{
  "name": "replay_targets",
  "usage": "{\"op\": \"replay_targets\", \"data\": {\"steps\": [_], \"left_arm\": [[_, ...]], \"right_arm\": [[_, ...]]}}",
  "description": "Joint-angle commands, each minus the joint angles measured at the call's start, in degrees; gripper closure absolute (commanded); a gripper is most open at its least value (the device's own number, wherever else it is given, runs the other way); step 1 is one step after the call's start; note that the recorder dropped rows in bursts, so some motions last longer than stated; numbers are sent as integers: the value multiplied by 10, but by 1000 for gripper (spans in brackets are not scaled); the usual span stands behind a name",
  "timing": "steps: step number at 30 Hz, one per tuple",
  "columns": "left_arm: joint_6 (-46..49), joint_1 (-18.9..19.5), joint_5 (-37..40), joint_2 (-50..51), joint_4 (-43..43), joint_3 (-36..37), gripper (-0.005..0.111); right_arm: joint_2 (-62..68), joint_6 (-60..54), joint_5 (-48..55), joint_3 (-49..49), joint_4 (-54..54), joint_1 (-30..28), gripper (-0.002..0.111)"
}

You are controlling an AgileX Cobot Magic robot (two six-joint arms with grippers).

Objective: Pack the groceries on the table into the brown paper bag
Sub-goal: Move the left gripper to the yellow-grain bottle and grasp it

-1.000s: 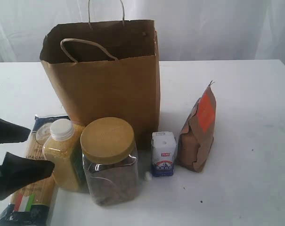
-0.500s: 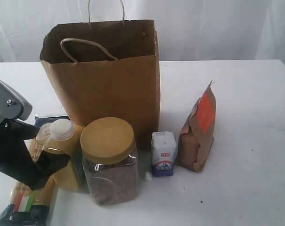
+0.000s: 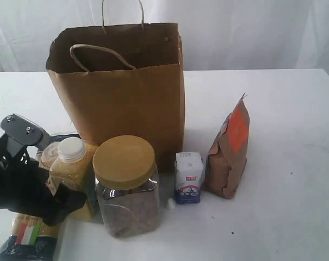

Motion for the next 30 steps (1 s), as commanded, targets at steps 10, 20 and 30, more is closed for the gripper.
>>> {"op": "replay_targets", "data": {"steps": [10, 20, 30], "left_arm": [[-23, -4, -2, 4, -11, -17, 15], [-23, -4, -52, 17, -11, -17, 24], [-34, -4, -12, 17, -11, -17, 57]], "right_arm": [[-3, 4, -3, 3, -2, -2, 108], [-3, 4, -3, 3, -2, -2, 108], [-3, 4, -3, 3, -2, -2, 108]]}}
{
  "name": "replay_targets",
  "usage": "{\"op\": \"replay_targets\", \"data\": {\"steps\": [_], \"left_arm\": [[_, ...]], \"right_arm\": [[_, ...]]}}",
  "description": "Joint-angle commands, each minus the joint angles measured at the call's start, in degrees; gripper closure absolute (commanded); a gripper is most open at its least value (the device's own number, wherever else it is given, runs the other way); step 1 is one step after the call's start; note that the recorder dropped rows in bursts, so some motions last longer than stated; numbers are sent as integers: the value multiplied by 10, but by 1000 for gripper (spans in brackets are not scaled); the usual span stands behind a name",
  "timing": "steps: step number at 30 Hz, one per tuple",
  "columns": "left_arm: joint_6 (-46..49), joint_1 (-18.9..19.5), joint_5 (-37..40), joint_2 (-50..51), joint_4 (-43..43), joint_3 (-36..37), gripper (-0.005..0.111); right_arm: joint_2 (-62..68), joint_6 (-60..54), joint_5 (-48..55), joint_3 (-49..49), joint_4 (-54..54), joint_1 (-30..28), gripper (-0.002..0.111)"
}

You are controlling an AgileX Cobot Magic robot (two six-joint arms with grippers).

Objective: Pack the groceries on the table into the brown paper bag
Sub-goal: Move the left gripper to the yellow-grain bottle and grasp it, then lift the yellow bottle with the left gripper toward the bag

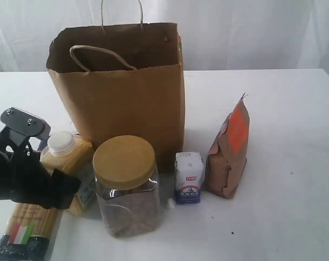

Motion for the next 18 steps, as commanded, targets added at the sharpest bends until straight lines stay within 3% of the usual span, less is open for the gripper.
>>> {"op": "replay_targets", "data": {"steps": [1, 9, 18], "left_arm": [[-6, 0, 26, -1, -8, -1, 60], [-3, 0, 18, -32, -8, -1, 107], [-1, 0, 8, -138, 3, -1, 107]], "right_arm": [[-3, 4, -3, 3, -2, -2, 108], [-3, 4, -3, 3, -2, -2, 108], [-3, 4, -3, 3, -2, -2, 108]]}}
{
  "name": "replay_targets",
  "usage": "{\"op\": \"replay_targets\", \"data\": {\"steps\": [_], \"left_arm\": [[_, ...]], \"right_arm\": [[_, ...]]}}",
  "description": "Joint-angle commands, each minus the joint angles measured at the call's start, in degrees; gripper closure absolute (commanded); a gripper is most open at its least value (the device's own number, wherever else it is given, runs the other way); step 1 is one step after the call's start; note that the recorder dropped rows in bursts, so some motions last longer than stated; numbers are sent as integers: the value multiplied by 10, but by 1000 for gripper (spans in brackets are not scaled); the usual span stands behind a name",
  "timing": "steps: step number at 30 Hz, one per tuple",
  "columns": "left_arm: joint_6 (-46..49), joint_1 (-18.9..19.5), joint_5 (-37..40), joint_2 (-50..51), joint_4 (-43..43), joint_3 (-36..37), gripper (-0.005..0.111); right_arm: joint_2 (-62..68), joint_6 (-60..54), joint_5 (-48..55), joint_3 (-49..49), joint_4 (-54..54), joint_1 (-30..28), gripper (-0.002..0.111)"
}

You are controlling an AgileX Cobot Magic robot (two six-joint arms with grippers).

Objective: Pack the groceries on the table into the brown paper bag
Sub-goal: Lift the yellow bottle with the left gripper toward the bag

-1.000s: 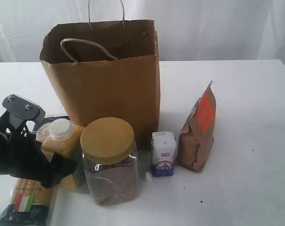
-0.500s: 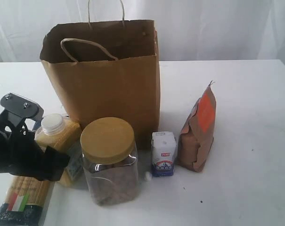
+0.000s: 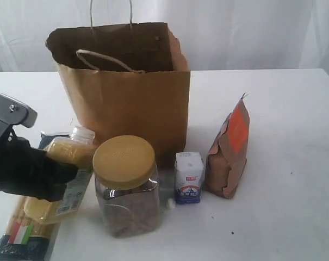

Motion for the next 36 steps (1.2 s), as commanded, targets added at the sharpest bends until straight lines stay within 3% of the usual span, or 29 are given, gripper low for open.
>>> {"op": "replay_targets", "data": {"steps": [1, 15, 22, 29, 36], "left_arm": [[-1, 0, -6, -69, 2, -2, 107], [-4, 0, 29, -236, 10, -5, 107], [-3, 0, -9, -329, 10, -112, 107], [1, 0, -60, -286, 54, -224, 107], [-19, 0, -60, -129, 54, -294, 107]], "right_arm": [[-3, 4, -3, 3, -2, -2, 108], [-3, 4, -3, 3, -2, -2, 108], [-3, 4, -3, 3, -2, -2, 108], [-3, 4, -3, 3, -2, -2, 108], [-3, 4, -3, 3, 4, -2, 108]]}}
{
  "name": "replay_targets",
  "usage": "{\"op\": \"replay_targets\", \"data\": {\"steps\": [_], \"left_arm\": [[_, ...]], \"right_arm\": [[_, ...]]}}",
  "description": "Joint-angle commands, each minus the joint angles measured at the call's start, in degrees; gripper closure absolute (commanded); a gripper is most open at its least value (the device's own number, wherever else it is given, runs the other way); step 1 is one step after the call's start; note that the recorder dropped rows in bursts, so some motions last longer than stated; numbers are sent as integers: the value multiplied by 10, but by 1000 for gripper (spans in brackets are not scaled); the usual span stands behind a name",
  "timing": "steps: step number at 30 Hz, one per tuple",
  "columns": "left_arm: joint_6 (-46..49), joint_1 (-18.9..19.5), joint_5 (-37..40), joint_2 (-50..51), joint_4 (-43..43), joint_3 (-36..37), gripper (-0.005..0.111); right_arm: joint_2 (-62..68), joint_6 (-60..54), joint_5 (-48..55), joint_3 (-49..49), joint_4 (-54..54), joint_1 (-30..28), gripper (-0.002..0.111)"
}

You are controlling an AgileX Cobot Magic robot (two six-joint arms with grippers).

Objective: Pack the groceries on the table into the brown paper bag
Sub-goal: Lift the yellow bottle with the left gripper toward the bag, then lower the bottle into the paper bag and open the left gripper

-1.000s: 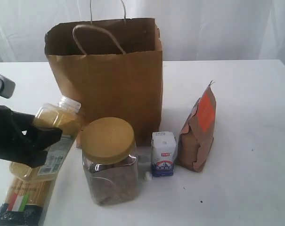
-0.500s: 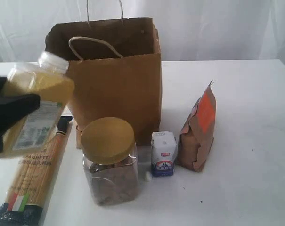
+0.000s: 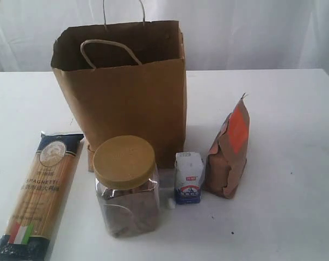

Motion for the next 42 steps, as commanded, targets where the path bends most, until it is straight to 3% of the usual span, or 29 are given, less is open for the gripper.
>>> {"op": "replay_targets", "data": {"steps": [1, 8, 13, 25, 36, 42], "left_arm": [[-33, 0, -17, 97, -6, -46, 107], [-175, 0, -19, 204, 35, -114, 107], [-223, 0, -10, 247, 43, -147, 107], [-366, -1, 16, 340, 43, -153, 107], [-370, -65, -10, 409, 63, -156, 107], [-372, -69, 21, 453, 66, -209, 107]], "right_arm": [[-3, 4, -3, 3, 9, -2, 108], [-3, 4, 2, 3, 25, -2, 108], [-3, 4, 1, 3, 26, -2, 108], [-3, 4, 5, 3, 36, -2, 108], [-3, 4, 5, 3, 39, -2, 108], [-3, 4, 5, 3, 39, -2, 108]]}}
